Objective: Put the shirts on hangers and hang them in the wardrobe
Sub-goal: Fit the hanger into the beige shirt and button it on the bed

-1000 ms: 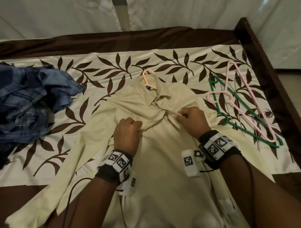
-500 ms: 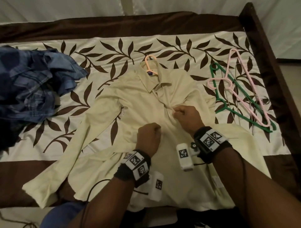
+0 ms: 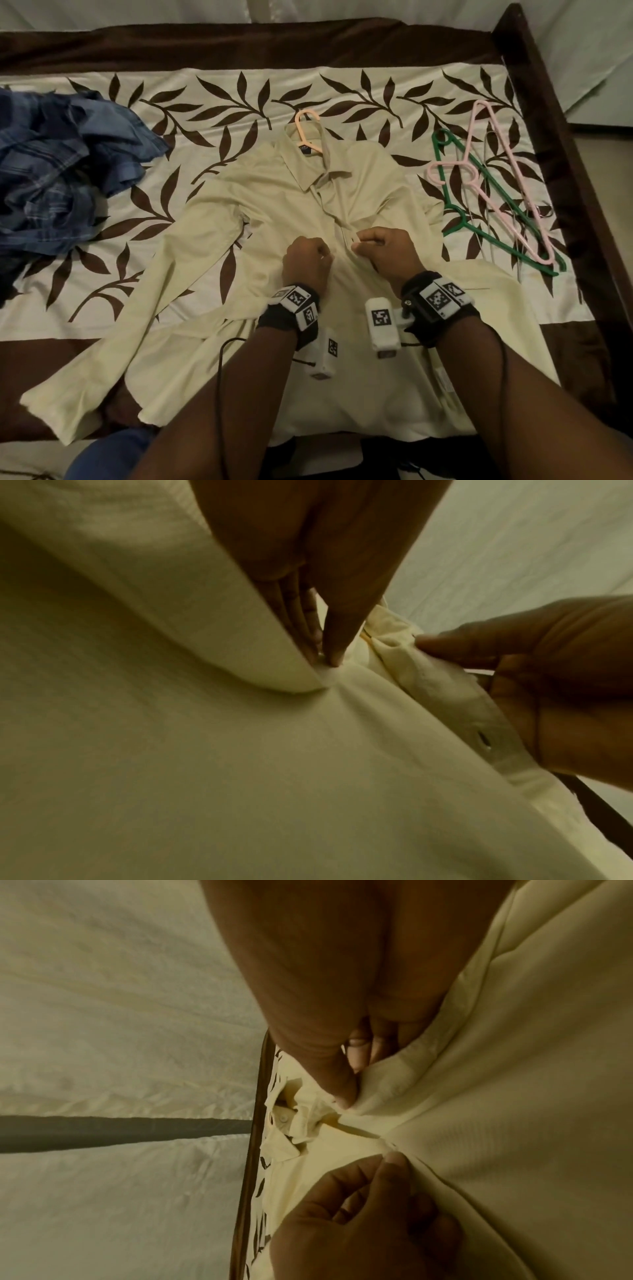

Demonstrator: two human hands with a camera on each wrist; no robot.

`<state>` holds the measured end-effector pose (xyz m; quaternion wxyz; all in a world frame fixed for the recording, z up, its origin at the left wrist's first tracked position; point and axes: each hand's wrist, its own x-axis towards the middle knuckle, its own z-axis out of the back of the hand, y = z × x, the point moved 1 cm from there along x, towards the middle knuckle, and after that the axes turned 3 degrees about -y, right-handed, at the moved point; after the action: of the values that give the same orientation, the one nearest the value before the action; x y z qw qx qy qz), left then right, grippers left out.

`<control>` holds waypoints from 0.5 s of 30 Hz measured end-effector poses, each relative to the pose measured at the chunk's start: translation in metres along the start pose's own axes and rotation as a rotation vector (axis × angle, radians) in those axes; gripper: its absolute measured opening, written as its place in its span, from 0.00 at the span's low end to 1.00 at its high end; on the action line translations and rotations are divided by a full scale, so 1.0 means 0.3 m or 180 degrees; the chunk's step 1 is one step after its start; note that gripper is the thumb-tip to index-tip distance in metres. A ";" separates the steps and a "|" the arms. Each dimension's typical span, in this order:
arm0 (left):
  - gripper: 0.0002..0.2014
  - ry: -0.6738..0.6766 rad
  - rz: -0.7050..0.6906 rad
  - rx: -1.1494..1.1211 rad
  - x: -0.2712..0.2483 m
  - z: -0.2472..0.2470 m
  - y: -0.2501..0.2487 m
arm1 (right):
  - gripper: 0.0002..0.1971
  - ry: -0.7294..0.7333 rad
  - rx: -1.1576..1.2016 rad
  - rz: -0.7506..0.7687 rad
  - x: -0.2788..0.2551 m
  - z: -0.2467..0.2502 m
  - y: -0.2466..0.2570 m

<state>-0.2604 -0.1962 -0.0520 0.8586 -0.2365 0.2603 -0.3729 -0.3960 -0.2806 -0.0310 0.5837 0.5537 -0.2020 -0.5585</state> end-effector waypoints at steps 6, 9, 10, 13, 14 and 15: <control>0.06 -0.0056 0.0336 -0.1221 -0.004 0.034 -0.001 | 0.07 0.0001 0.0145 0.0268 -0.013 -0.011 0.033; 0.05 -0.0042 0.0320 -0.1558 -0.009 0.075 -0.021 | 0.03 0.0134 0.0017 0.0436 -0.030 -0.033 0.066; 0.05 -0.0023 0.0288 -0.1621 -0.011 0.089 -0.033 | 0.02 0.0172 -0.0037 0.0492 -0.031 -0.041 0.073; 0.06 0.0098 0.0308 -0.1802 -0.010 0.112 -0.054 | 0.01 0.0161 -0.0384 0.0690 -0.023 -0.060 0.077; 0.07 0.0145 0.0323 -0.1828 -0.007 0.115 -0.055 | 0.01 0.0122 -0.0496 0.0761 -0.020 -0.064 0.076; 0.07 0.0196 0.0352 -0.1848 -0.005 0.117 -0.053 | 0.01 0.0068 -0.0592 0.0819 -0.017 -0.066 0.072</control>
<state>-0.2475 -0.1973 -0.0158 0.7658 -0.4463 0.3945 -0.2426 -0.3712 -0.2728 -0.0162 0.7013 0.4728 -0.2125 -0.4894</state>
